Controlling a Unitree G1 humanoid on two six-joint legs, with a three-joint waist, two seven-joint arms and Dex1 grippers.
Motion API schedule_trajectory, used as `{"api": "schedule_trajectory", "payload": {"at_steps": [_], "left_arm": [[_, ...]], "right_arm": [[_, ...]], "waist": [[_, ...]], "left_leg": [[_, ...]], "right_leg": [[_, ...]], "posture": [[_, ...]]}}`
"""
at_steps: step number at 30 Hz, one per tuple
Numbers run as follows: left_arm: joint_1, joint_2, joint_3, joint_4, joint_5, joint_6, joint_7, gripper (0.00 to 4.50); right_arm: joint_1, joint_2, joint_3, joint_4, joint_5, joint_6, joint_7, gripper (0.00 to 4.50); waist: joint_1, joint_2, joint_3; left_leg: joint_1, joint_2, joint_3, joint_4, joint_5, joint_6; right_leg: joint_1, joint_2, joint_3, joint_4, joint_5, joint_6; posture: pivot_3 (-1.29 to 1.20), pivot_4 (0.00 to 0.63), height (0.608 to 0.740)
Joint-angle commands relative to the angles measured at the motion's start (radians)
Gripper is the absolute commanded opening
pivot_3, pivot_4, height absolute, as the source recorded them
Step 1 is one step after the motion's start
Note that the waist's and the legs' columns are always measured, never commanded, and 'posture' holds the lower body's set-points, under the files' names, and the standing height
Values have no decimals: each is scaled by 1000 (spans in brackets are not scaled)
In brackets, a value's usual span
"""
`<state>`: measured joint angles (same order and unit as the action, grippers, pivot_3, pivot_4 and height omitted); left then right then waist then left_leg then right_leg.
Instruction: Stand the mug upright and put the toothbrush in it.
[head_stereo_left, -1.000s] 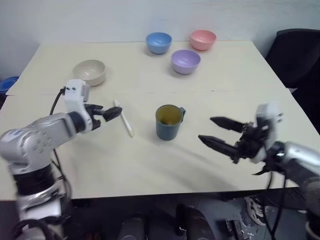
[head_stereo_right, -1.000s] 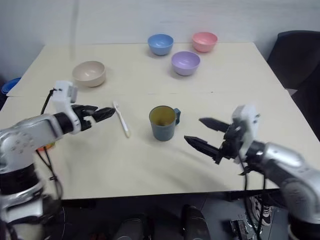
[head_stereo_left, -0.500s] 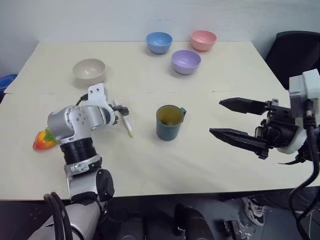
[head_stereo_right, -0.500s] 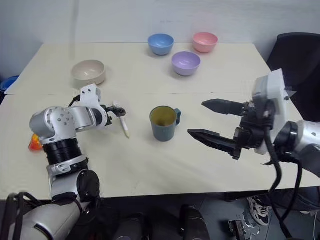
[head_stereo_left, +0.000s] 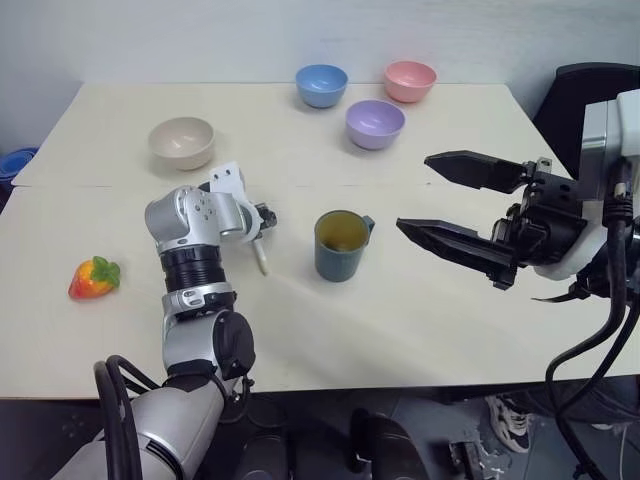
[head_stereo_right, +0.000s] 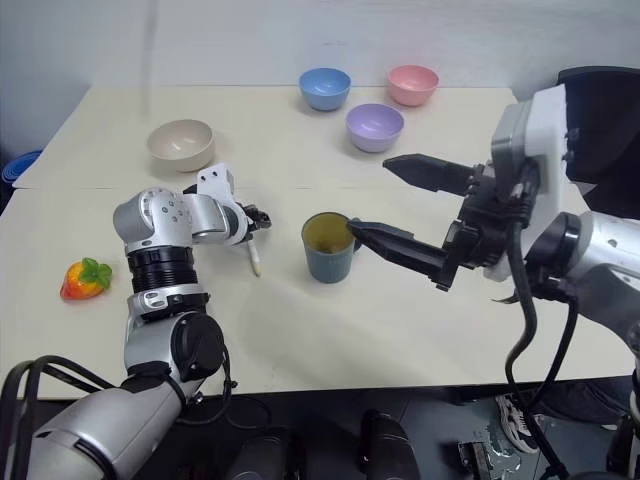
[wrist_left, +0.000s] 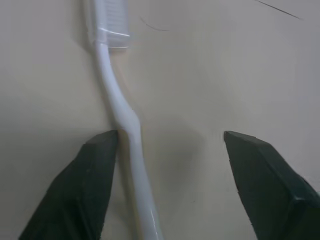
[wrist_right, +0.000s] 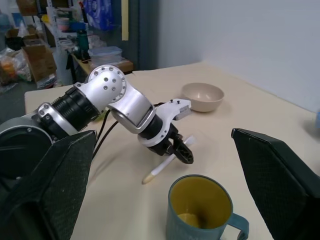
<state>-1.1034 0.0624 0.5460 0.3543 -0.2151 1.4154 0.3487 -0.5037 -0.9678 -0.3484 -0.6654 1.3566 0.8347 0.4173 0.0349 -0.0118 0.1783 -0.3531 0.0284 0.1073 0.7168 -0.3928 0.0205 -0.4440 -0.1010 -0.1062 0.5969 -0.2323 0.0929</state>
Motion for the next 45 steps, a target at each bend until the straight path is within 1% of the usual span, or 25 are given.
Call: {"api": "schedule_trajectory", "payload": {"at_steps": [1,2,3,5,7,9,10,14,17,19,21,22,24,25,27,30,34,37,39,43,45], "left_arm": [[3,-8,23,27,18,17,15,2083],[2,-4,24,29,21,17,16,1917],[3,0,22,30,23,16,15,1622],[7,11,22,35,29,12,14,1178],[8,22,24,43,35,6,10,494],[10,40,22,49,41,-7,6,160],[11,44,21,51,43,-11,5,159],[17,110,-1,65,46,-60,-31,159],[-8,185,-30,86,-10,-156,-168,159],[-10,237,-92,95,-21,-218,-275,159],[-47,273,-90,109,-74,-305,-400,159],[-77,287,-86,105,-118,-366,-492,159],[-114,297,-93,63,-207,-440,-668,159],[-123,295,-98,35,-255,-432,-735,159],[-108,292,-144,-39,-324,-424,-866,159],[-49,282,-266,-144,-334,-513,-1011,159],[1,219,-368,-182,-324,-579,-1052,159],[32,212,-414,-201,-304,-661,-1084,159],[42,203,-416,-203,-328,-666,-1094,159],[93,218,-528,-197,-235,-799,-1156,159],[106,227,-554,-190,-215,-841,-1178,159]], "right_arm": [[-6,-5,-12,-21,-2,-25,-12,4500],[-3,-10,-10,-23,-10,-26,-9,4500],[2,-13,-10,-24,-17,-26,-4,4500],[21,-20,-12,-28,-35,-23,7,4500],[41,-31,-17,-30,-43,-16,21,4500],[75,-48,-28,-33,-47,-3,42,4500],[85,-55,-32,-34,-49,-2,49,4500],[152,-81,-64,-37,-41,5,73,4500],[174,-87,-81,-50,-104,-21,71,4500],[184,-84,-94,-44,-126,-25,67,4500],[197,-84,-119,-36,-135,-24,73,4500],[209,-86,-136,-32,-141,-22,78,4500],[234,-89,-168,-26,-148,-18,84,4500],[244,-89,-181,-23,-150,-17,87,4500],[263,-89,-200,-22,-154,-14,89,4500],[282,-82,-215,-21,-164,-13,77,4500],[318,-64,-227,-42,-166,-20,64,4500],[347,-56,-248,-46,-166,-26,51,4500],[362,-47,-269,-50,-152,-28,40,4500],[398,-33,-322,-55,-123,-24,23,4500],[412,-32,-334,-56,-119,-25,21,4500]], "waist": [[2,0,0],[3,0,0],[3,0,0],[4,0,0],[5,0,0],[7,0,0],[7,0,0],[2,0,0],[-11,0,0],[-11,0,0],[-10,0,0],[-9,0,0],[-2,-1,1],[1,-2,1],[3,-2,1],[1,-1,1],[-2,-1,1],[-9,-1,1],[-12,-1,1],[-7,-1,1],[-5,-1,1]], "left_leg": [[0,0,0,0,0,0],[0,0,1,0,0,0],[0,0,1,0,0,0],[0,0,2,0,0,0],[0,0,3,0,0,0],[0,0,4,0,0,0],[0,0,4,0,0,0],[1,0,5,0,0,0],[1,1,6,0,0,-1],[1,1,7,-1,0,-2],[0,0,7,-1,0,-2],[0,0,7,-1,0,-2],[-3,0,6,0,0,-2],[-4,1,6,0,0,-2],[-4,0,6,1,0,-1],[-3,-2,7,0,0,-1],[0,-1,8,1,1,-1],[-1,-1,8,0,2,-1],[0,0,8,-1,1,-1],[0,0,9,-1,1,-1],[0,-1,8,0,1,0]], "right_leg": [[0,0,0,0,0,0],[0,0,0,0,0,0],[0,0,0,0,0,0],[0,0,0,0,0,0],[0,0,0,0,0,0],[0,0,0,0,0,0],[0,0,0,0,0,0],[0,1,0,1,0,0],[-1,2,0,1,0,-1],[-2,2,0,1,0,-1],[-3,3,0,0,0,-1],[-3,3,0,0,0,-1],[-3,3,-2,-1,0,-1],[-3,2,-3,-2,0,-1],[-3,2,-3,-3,1,-1],[-2,2,-2,-3,1,0],[0,3,-1,-2,1,-1],[0,4,1,-2,2,-1],[-1,5,1,-2,2,-1],[-1,5,1,-3,2,-1],[0,4,1,-3,2,-1]], "posture": [[0,150,740],[0,150,740],[0,150,740],[0,150,740],[0,150,740],[0,150,740],[0,150,740],[0,150,740],[0,150,740],[0,150,740],[0,150,740],[0,150,740],[0,150,740],[0,150,740],[0,150,740],[0,150,740],[0,150,740],[0,150,740],[0,150,740],[0,150,740],[0,150,740]]}}
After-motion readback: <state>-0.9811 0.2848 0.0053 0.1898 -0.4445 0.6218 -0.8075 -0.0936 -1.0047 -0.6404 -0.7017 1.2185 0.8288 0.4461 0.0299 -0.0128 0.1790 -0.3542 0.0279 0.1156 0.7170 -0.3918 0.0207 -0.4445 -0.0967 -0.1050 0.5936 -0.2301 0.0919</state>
